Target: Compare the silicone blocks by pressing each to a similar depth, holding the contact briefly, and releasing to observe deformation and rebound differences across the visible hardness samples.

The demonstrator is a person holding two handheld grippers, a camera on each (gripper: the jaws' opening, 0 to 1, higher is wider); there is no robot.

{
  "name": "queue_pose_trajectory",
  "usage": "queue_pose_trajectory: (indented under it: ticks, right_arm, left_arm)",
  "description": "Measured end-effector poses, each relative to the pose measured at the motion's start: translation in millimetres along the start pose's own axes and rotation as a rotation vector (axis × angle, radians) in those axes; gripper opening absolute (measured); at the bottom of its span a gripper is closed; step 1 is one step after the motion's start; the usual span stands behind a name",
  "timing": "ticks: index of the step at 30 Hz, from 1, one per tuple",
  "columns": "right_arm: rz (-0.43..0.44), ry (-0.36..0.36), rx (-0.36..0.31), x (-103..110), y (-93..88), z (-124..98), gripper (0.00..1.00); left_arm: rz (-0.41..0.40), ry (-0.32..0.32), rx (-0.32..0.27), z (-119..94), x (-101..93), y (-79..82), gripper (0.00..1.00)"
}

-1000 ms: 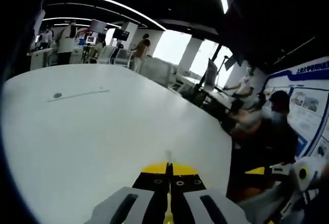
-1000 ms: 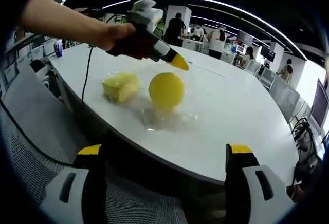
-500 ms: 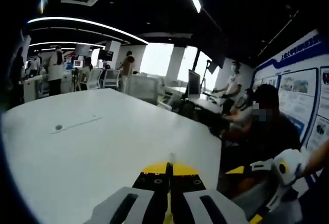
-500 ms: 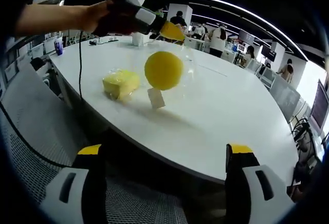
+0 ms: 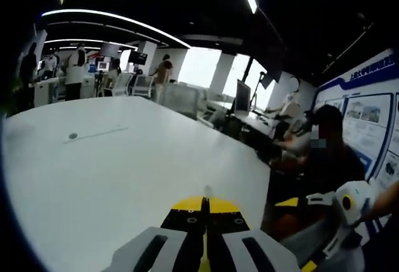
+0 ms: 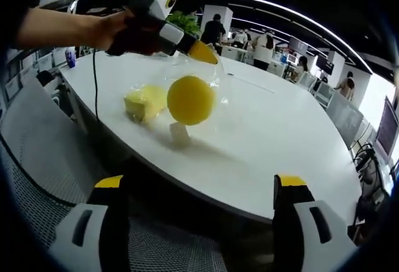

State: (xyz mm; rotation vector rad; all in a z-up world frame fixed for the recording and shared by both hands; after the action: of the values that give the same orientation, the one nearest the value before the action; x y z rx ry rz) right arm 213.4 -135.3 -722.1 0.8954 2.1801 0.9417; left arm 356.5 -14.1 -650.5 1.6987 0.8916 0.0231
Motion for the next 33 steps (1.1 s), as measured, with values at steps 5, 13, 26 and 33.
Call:
queue_pose_trajectory:
  ticks: [5,13,26,33]
  right_arm:
    - [-0.003,0.004,0.000,1,-0.1,0,0.90]
    - [-0.001,0.001,-0.001,0,0.0,-2,0.90]
    - [0.004,0.004,-0.002,-1,0.3,-2,0.90]
    - [0.018,0.028,-0.003,0,1.5,-1,0.90]
  left_arm:
    - [-0.029,0.010,-0.017,-6,3.9,1.0,0.00]
    - [-0.019,0.005,-0.034,-12,-2.0,6.9,0.00]
    - [-0.027,-0.030,-0.037,-16,-10.1,9.8,0.00]
    - [-0.012,-0.043,-0.050,-21,-23.1,12.4,0.00]
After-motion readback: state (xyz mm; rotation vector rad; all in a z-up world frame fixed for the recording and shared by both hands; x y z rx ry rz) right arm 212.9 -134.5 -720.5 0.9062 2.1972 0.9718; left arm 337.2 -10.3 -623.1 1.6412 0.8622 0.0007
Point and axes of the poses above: the point that each gripper's makers call its tool centre point, and the gripper's own axes: z roughly forward along the fingers, x roughly to its left, y roughly out of its top, the point moved 5 cm from there along -z, roughly backward along the fingers, and after that the axes turned 7 degrees about -z, right-handed, at the moved point
